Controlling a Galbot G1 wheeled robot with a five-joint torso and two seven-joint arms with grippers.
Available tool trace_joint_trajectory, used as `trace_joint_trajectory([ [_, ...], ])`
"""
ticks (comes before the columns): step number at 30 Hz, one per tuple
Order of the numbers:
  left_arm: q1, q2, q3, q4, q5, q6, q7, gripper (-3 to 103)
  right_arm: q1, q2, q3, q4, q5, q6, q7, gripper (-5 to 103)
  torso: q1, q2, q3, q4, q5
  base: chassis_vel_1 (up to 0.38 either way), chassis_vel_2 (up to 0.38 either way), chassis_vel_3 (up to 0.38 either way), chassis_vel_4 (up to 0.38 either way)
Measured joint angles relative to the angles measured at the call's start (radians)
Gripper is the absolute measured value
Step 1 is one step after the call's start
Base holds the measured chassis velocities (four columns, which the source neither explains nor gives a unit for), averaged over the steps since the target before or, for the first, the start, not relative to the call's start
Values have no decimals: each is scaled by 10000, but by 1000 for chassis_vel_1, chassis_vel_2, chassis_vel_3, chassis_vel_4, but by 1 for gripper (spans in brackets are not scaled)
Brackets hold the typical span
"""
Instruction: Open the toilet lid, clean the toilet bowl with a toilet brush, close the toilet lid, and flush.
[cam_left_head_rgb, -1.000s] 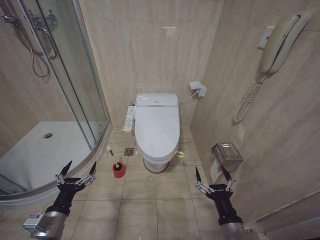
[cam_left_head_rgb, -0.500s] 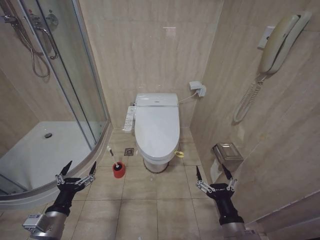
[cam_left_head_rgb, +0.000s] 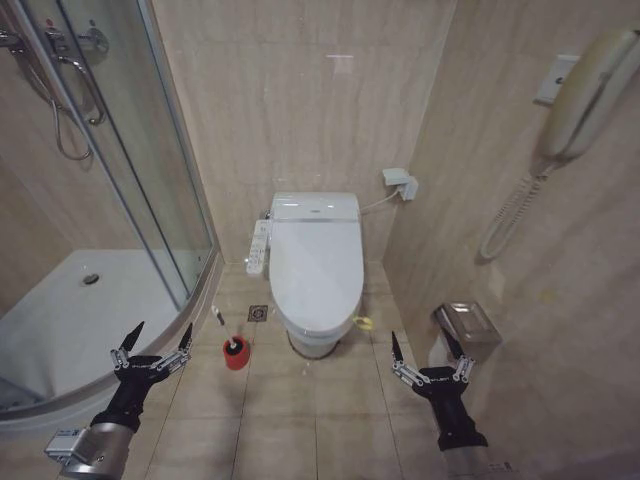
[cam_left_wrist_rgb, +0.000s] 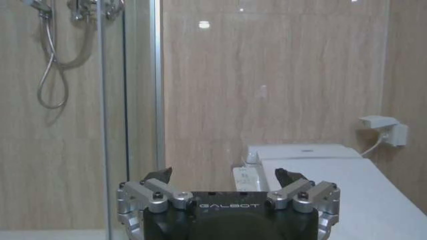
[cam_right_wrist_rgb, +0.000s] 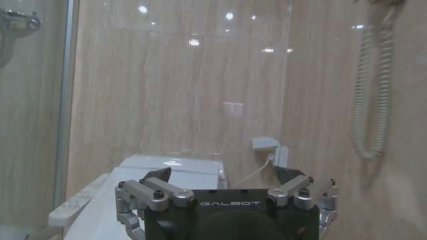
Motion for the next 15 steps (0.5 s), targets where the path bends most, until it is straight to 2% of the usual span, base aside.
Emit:
trace_joint_trajectory([
  [10,0,0,0,-1,0,0,0,100,74,-58,73,-263,91,218,-1,100,8,-3,3,1,2,-221,233,223,-228],
  [15,0,0,0,0,0,0,0,100,131,-98,97,-414,134,234,64,100,6,-3,3,1,1,-93,109,74,-93],
])
